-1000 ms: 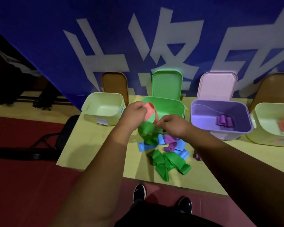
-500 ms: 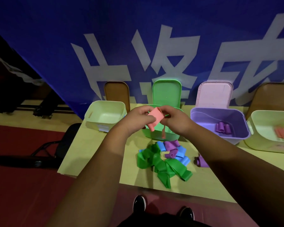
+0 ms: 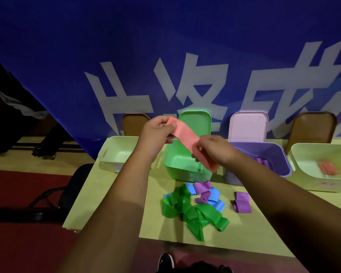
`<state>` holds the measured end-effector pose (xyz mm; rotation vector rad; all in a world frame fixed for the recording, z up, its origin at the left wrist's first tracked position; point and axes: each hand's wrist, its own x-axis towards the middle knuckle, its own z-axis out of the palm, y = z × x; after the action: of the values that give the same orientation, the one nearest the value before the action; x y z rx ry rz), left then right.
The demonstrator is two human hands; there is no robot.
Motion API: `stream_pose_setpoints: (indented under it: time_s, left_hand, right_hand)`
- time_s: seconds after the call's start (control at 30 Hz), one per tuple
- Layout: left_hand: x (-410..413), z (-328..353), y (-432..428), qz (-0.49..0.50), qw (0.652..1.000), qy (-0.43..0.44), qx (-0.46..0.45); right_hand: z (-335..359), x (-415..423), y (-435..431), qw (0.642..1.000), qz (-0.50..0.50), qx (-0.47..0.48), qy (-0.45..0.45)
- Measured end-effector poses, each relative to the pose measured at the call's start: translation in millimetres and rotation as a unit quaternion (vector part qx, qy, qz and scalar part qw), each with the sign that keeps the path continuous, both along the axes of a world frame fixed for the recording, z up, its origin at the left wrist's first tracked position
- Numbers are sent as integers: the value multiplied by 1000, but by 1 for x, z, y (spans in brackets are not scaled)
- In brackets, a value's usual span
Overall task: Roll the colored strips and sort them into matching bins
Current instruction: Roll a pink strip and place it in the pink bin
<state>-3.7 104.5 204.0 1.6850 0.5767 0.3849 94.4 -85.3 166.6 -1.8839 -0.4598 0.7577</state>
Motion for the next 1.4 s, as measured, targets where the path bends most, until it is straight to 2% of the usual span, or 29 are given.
stream_pose_setpoints:
  time_s: [0.13,0.27,0.33,0.43,0.6,0.9,1.03,1.2,1.4]
  left_hand:
    - [14,13,-11,-4,1000,-24,-18]
    - [25,25,-21,-5,998,-30,-53]
    - [29,30,-25,-8,998,-22,-62]
    - [31,36,-28,-8,998,-1,-61]
    - [32,43,-37,-20,997,7,-77]
    - [42,39,-43,15,995,23,-101]
    - [49,35,-41,38,987,19,-155]
    - [56,35,-38,20,982,15,-187]
    - [62,34,-46,4,972,10,-234]
  right_hand:
    - [2,6,0,997,16,17,-72]
    - [19,9,2,981,-81,125,-128]
    - [27,12,3,971,-85,166,-152]
    - [38,14,5,964,-75,157,-200]
    - [35,17,9,950,-140,102,-259]
    - [36,26,6,954,-166,78,-238]
    - [38,30,3,964,-137,89,-209]
    - [38,32,4,972,-127,94,-176]
    - [42,32,7,965,-129,109,-202]
